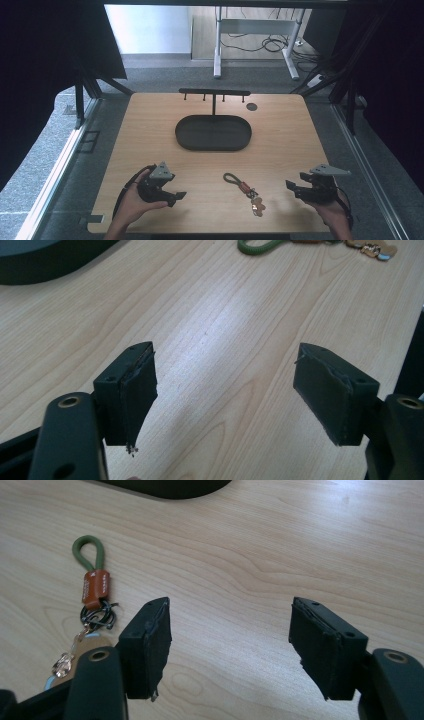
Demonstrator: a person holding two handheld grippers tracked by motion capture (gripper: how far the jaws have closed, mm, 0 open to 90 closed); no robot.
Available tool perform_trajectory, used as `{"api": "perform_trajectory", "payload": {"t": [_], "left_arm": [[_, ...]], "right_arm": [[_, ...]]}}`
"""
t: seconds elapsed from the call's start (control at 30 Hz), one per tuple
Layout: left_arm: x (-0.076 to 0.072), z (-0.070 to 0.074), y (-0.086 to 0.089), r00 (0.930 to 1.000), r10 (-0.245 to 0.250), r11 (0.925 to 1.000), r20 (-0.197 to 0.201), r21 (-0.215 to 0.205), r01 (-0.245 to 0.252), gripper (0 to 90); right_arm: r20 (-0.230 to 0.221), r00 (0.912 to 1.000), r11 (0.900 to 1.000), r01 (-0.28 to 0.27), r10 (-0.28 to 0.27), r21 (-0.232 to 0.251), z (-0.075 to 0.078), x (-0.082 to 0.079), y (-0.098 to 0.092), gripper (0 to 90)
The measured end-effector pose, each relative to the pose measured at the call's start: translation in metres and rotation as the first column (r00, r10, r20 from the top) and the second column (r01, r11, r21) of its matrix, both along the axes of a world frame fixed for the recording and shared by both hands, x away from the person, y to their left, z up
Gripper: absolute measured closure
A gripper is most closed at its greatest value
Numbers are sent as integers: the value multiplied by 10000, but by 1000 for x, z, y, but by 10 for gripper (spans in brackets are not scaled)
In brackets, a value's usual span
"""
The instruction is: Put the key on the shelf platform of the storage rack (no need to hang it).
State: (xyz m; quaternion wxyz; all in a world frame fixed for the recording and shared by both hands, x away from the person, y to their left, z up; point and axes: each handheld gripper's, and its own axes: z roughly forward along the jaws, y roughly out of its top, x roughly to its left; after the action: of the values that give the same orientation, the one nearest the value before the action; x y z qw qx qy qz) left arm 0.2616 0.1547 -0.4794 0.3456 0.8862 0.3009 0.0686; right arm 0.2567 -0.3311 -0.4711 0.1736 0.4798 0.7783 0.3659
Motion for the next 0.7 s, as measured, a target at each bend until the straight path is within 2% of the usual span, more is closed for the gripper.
{"api": "perform_trajectory", "payload": {"t": [0.1, 0.17, 0.27, 0.4, 0.7], "left_arm": [[0, 1, -1, 9999, 32, 10000, 102, 43, -33, 260], [-4, 4, -4, 9997, 73, 9999, 236, -104, -70, 261], [-7, 4, -11, 9995, -109, 9999, 285, 42, 108, 262], [-11, 5, -15, 9990, -293, 9996, 350, 26, 292, 262], [-7, 2, -11, 9997, -64, 10000, 238, 20, 64, 263]], "right_arm": [[-171, 9997, 9995, -205, 200, -259, 5, 1, 3, 349], [-347, 9986, 9984, -404, 389, -406, 9, 3, 7, 351], [-595, 9965, 9965, -619, 585, -562, 12, 7, 12, 355], [-802, 9931, 9922, -924, 857, -840, 19, 6, 24, 367], [-1390, 9804, 9812, -1560, 1398, -1136, 20, 13, 41, 384]]}}
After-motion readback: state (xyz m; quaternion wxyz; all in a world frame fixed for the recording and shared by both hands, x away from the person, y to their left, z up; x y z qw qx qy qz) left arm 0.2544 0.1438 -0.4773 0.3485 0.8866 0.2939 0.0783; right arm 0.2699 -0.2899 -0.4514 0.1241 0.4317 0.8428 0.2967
